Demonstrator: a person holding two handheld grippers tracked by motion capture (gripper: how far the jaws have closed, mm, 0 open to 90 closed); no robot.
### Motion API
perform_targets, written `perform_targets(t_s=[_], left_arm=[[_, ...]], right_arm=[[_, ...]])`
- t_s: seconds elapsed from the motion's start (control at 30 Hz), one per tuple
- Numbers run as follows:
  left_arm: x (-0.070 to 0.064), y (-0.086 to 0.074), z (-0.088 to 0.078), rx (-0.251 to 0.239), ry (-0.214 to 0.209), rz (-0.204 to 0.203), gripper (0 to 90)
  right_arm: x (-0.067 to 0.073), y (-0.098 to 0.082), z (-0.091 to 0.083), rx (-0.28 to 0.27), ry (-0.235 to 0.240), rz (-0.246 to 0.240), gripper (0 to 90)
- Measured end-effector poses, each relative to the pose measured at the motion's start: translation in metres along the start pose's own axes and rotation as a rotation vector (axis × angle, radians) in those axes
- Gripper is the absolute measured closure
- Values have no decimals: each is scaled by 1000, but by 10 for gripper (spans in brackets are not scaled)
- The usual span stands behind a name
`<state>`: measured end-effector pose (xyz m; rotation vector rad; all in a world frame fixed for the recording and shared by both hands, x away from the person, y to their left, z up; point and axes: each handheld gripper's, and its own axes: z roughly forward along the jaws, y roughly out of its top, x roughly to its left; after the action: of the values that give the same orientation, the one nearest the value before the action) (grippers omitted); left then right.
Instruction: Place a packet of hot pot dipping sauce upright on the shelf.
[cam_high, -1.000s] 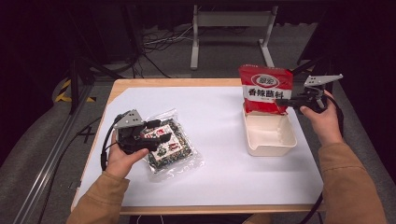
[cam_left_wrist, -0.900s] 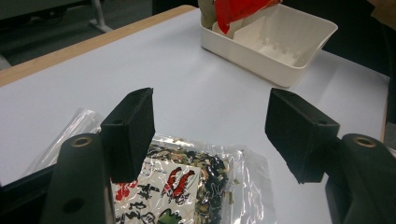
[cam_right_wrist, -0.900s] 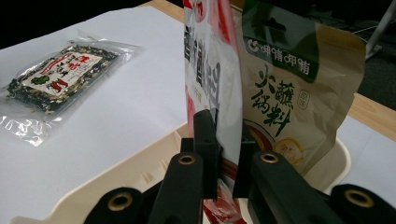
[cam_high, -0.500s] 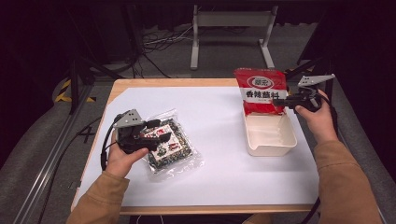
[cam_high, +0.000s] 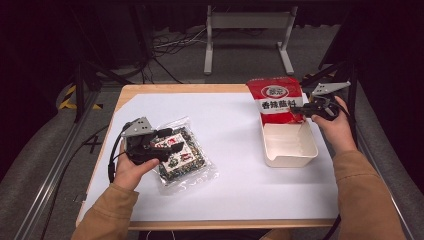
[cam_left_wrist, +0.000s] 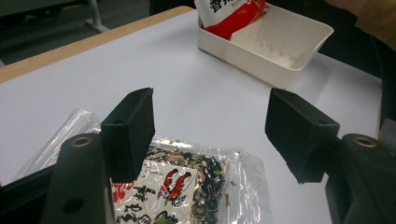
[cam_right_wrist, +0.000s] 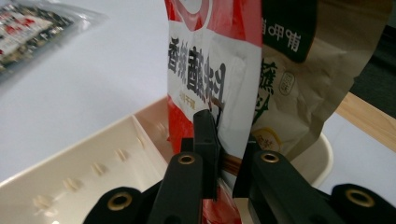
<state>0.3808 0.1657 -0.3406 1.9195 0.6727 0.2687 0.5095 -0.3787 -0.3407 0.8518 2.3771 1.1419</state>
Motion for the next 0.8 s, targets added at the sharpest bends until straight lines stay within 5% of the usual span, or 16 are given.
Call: perform_targets(t_s=[0.27, 0.57, 0.8], left_arm=[[0, 0, 0, 4, -3, 0, 335], [-2, 0, 2, 5, -3, 7, 335], [-1, 0, 2, 6, -4, 1, 335]], right_arm=[[0, -4, 6, 20, -60, -15, 822], [2, -15, 18, 140, -101, 21, 830], [2, -21, 19, 137, -108, 37, 830]])
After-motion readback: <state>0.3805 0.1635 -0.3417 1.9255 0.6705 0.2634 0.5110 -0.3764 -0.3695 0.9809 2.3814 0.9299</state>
